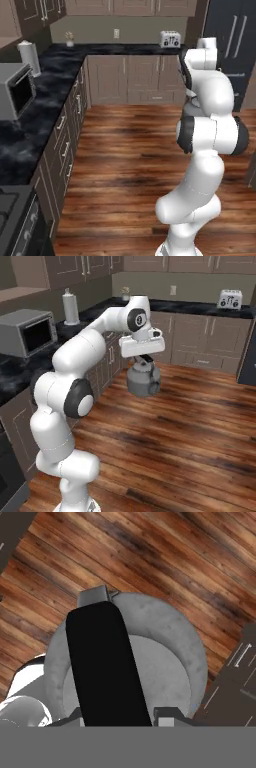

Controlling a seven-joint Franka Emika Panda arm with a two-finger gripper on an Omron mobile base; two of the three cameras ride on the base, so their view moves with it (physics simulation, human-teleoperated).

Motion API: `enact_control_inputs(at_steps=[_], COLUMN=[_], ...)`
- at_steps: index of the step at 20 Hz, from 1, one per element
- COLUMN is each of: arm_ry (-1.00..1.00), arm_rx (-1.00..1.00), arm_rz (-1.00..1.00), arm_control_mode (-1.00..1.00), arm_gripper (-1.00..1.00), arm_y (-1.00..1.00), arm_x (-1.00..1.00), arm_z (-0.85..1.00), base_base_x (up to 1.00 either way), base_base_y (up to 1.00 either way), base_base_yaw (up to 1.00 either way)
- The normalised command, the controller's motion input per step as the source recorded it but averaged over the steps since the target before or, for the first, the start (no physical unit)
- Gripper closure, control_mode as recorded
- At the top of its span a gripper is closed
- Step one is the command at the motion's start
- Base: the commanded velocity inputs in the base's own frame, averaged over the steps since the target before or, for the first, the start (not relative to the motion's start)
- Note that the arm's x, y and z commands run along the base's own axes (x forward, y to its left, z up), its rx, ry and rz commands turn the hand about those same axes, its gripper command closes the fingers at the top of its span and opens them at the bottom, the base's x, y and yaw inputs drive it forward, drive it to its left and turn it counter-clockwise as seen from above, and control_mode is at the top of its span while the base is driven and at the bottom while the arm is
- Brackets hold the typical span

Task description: The kettle is done boiling. Turn off the stove, then wait for 300 timesteps before moving the kettle to the dining table.

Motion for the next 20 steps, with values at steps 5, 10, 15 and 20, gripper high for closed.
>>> enact_control_inputs(at_steps=[5, 10, 15, 20], arm_ry=[0.0, 0.0, 0.0, 0.0], arm_rx=[0.0, 0.0, 0.0, 0.0], arm_rz=[0.0, 0.0, 0.0, 0.0], arm_control_mode=[1.0, 1.0, 1.0, 1.0], arm_gripper=[1.0, 1.0, 1.0, 1.0], arm_y=[0.0, 0.0, 0.0, 0.0], arm_x=[0.0, 0.0, 0.0, 0.0], arm_z=[0.0, 0.0, 0.0, 0.0], base_base_x=[0.26, 0.39, 0.48, 0.39], base_base_y=[-0.15, -0.2, -0.06, 0.0], base_base_yaw=[-0.42, -0.42, -0.44, -0.46])
